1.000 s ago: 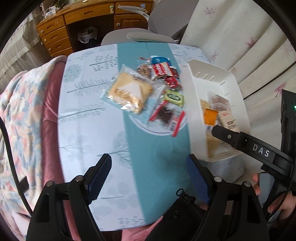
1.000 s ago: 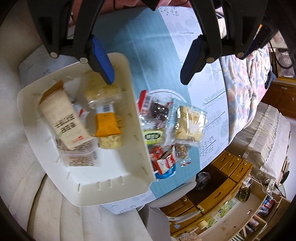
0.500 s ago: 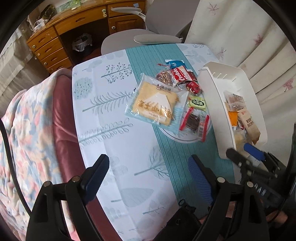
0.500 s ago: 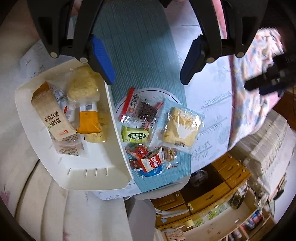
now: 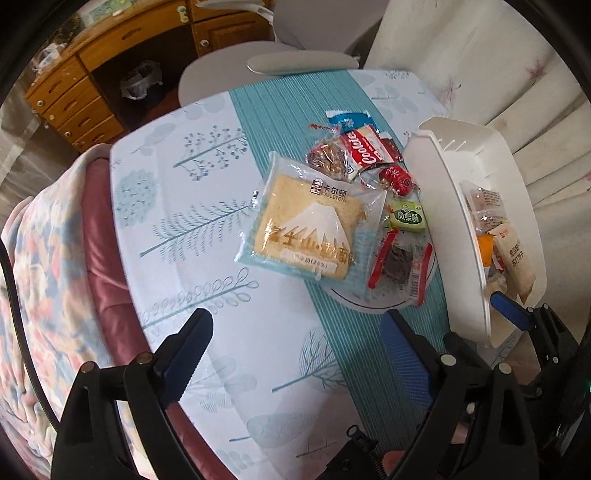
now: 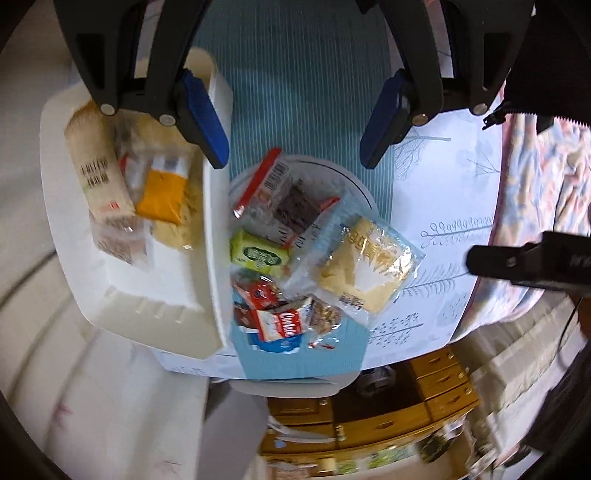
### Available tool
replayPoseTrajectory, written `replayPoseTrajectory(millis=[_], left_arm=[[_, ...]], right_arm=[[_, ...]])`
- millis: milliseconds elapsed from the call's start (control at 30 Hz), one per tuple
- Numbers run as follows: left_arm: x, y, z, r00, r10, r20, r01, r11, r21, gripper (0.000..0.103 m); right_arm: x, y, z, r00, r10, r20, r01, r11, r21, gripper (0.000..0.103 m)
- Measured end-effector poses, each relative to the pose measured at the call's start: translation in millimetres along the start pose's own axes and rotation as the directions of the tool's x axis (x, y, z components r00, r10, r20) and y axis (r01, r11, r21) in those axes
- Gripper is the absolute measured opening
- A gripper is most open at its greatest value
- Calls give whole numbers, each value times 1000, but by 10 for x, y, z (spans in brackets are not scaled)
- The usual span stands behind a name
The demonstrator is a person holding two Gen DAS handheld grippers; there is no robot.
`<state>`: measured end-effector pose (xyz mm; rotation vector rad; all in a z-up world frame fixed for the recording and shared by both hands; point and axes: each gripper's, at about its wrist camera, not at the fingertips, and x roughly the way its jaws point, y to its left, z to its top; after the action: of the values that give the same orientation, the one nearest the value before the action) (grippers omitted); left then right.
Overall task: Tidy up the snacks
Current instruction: 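Grasp the Calleton Mt Fuji bread pack with the left gripper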
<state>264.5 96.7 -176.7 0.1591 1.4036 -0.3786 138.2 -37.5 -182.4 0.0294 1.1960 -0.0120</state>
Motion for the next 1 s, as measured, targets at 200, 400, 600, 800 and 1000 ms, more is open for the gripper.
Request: replayPoseTrajectory(millis=[200, 400, 600, 800, 1000], left_arm=[[339, -71, 217, 998, 1, -57, 2, 999, 44, 92], [654, -127, 398, 995, 3, -100, 3, 998, 62, 92], [976, -139, 587, 990, 7, -138, 1, 998, 56, 92], [1281, -96, 719, 986, 11, -165, -8, 1000, 18, 92], [1478, -132, 794, 983, 38, -180, -32, 999, 39, 99]], right_arm=[[194, 209, 103, 1000, -15, 10, 17, 984, -176, 74], [403, 385, 159, 999, -40, 7, 40, 935, -353, 74], [678, 410, 214, 997, -47, -53, 20, 907, -421, 75], [886, 402, 238, 993, -71, -99, 17, 884, -467, 76], [1013, 427, 228, 990, -81, -117, 14, 875, -485, 76]])
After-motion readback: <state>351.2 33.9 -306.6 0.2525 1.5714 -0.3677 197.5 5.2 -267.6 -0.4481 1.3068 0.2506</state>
